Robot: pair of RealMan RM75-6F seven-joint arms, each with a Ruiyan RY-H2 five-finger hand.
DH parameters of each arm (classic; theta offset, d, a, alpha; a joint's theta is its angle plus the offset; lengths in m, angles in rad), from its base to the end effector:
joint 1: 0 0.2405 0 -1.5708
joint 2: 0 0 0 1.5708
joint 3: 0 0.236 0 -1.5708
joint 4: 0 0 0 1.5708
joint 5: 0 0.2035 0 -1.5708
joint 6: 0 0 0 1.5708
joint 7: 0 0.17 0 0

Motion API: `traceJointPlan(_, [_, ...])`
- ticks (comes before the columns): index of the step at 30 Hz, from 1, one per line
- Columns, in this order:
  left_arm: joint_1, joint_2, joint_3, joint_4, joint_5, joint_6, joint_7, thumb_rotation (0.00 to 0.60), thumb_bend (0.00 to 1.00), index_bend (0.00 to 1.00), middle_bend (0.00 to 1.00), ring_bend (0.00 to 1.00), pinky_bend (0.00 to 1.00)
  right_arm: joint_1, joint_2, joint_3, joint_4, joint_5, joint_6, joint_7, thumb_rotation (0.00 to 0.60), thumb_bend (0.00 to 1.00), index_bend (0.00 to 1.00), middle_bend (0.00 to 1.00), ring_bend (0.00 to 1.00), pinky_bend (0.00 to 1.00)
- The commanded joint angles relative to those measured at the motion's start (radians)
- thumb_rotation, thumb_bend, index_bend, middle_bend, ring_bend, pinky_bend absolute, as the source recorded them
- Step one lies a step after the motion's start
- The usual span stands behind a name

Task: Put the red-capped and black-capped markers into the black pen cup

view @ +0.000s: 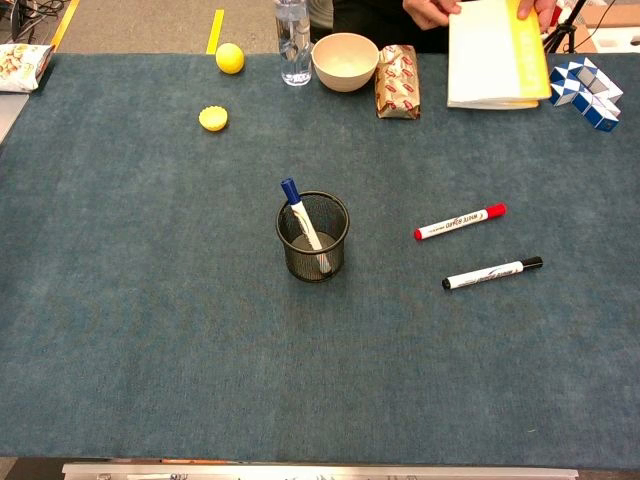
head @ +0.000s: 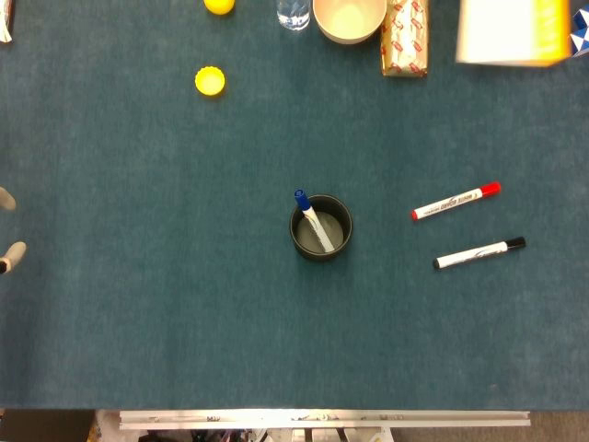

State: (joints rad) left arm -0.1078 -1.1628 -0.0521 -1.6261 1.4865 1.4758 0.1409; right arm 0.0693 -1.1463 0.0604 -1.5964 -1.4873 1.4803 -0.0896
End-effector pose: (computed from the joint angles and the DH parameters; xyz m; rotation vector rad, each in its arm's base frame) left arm -0.2812 0.2113 0.1413 -1.4212 -0.8384 -0.8514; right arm -0.2954 -0.2026 0.1511 1.3869 -0.8564 0.8348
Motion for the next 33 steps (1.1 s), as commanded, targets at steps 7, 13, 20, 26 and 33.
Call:
traceJointPlan(7, [-0.001, 0.006, 0.001, -0.011, 0.0, 0.001, 0.004, 0.6, 0.09, 0.46, 0.44, 0.39, 0.55, -0.001, -0.008, 0.0, 0.011, -0.002, 0.001, 0.01, 0.6, 0.0, 0.5, 0.35, 0.33, 0.4])
traceJointPlan(13, [0.002, -0.002, 0.004, -0.003, -0.008, -0.002, -0.001, 0.6, 0.09, 0.46, 0.44, 0.39, 0.55, 0.011, 0.005, 0.006, -0.015, -0.004, -0.012, 0.022, 0.6, 0.0, 0.5, 0.35, 0.33, 0.4])
traceJointPlan(20, [0.014, -0.002, 0.017, 0.005, 0.004, 0.012, -0.008, 0.6, 0.09, 0.46, 0.44, 0.39, 0.55, 0.027, 0.035, -0.017, -0.083, -0.026, -0.057, 0.03, 0.6, 0.0, 0.5, 0.35, 0.33, 0.4])
traceJointPlan(26, [0.023, 0.004, 0.02, 0.016, 0.003, 0.019, -0.023, 0.6, 0.09, 0.46, 0.44, 0.39, 0.55, 0.053, 0.049, -0.024, -0.131, -0.048, -0.092, -0.011, 0.6, 0.01, 0.5, 0.32, 0.27, 0.33])
traceJointPlan(33, [0.028, 0.006, 0.021, 0.023, 0.006, 0.025, -0.034, 0.6, 0.09, 0.46, 0.44, 0.39, 0.55, 0.096, 0.028, -0.018, -0.151, -0.043, -0.147, -0.135, 0.6, 0.07, 0.5, 0.28, 0.21, 0.26])
